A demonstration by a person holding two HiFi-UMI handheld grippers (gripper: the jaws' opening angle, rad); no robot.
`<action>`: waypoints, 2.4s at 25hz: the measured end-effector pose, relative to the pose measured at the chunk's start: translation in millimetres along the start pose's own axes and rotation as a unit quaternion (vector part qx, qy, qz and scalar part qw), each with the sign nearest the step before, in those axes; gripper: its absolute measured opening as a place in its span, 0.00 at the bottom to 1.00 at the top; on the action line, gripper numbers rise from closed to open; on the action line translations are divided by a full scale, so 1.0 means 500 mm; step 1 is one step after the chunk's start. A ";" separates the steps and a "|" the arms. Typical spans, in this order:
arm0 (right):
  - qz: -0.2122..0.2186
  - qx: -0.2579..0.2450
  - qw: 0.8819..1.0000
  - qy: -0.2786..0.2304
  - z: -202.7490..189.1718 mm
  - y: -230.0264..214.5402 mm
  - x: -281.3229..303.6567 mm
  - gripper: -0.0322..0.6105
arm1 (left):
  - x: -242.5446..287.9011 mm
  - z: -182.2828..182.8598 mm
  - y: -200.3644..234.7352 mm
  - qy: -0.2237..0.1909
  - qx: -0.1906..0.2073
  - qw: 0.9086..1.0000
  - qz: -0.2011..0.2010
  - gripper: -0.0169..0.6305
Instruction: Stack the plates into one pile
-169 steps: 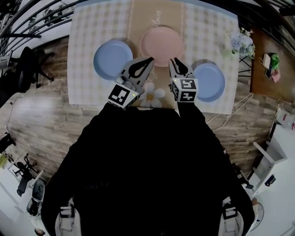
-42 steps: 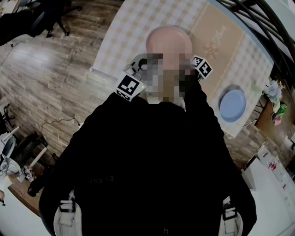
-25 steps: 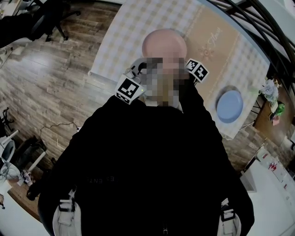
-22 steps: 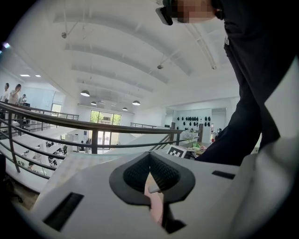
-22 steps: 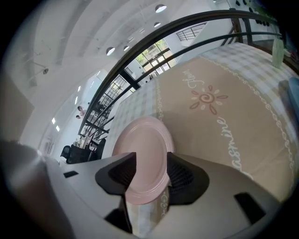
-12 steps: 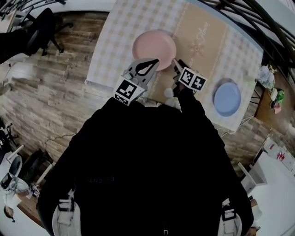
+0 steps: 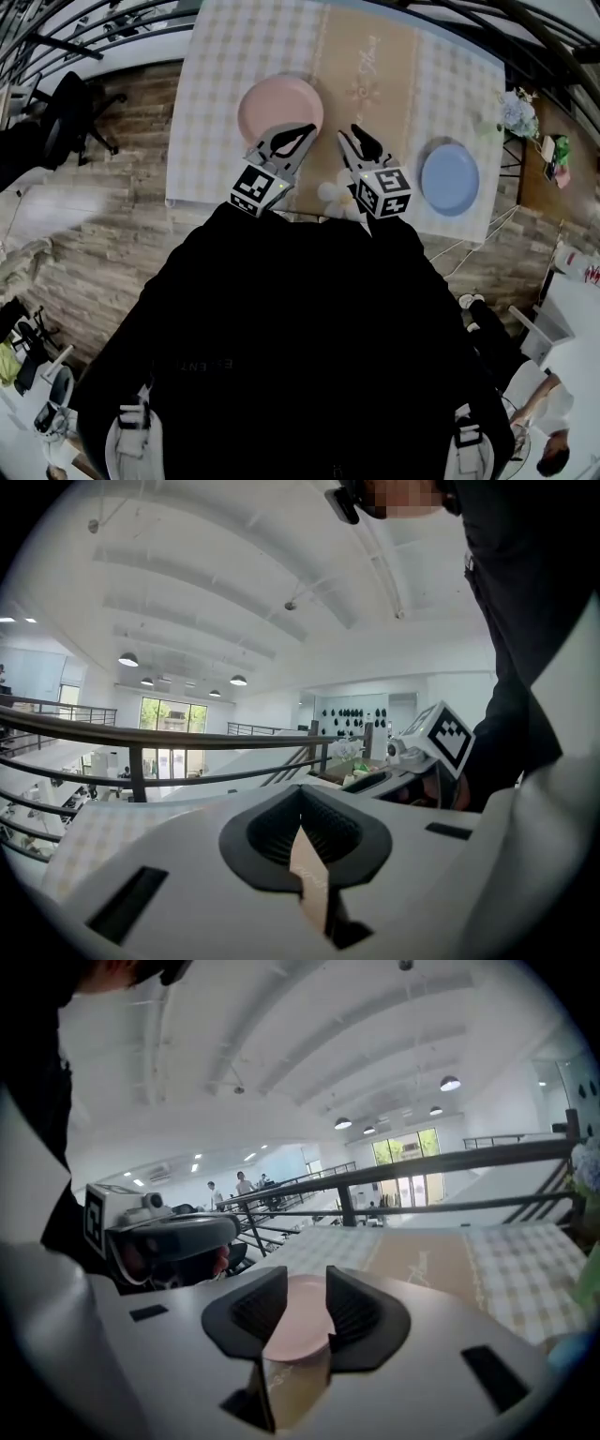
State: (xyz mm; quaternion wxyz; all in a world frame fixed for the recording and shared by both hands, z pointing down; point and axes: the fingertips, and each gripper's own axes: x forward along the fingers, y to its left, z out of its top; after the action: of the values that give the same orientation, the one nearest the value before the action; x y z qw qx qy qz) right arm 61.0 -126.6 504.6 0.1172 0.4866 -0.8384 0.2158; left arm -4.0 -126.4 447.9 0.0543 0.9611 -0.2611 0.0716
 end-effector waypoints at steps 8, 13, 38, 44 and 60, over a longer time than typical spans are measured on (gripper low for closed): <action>-0.067 -0.035 0.995 -0.059 0.022 -0.046 -0.123 0.16 | 0.084 0.017 -0.077 0.002 0.001 0.998 -0.071 0.05; -0.137 -0.008 0.988 -0.076 -0.010 -0.130 -0.220 0.14 | 0.155 0.035 -0.162 -0.003 0.000 0.992 -0.128 0.05; -0.401 0.232 0.886 -0.012 -0.374 -0.509 -0.636 0.22 | 0.465 -0.011 -0.633 0.037 0.037 0.935 -0.352 0.05; -0.430 0.272 0.861 0.008 -0.444 -0.565 -0.665 0.26 | 0.530 -0.016 -0.713 0.035 0.047 0.923 -0.380 0.05; -0.483 0.287 0.825 0.049 -0.585 -0.708 -0.655 0.31 | 0.618 -0.075 -0.766 0.069 0.037 0.916 -0.393 0.05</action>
State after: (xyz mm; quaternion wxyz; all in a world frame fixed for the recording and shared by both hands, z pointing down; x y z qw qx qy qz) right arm 527.1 109.6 716.5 0.1026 0.8299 -0.3891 0.3863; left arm 450.7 54.7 510.4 0.0600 0.9803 0.1447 0.1205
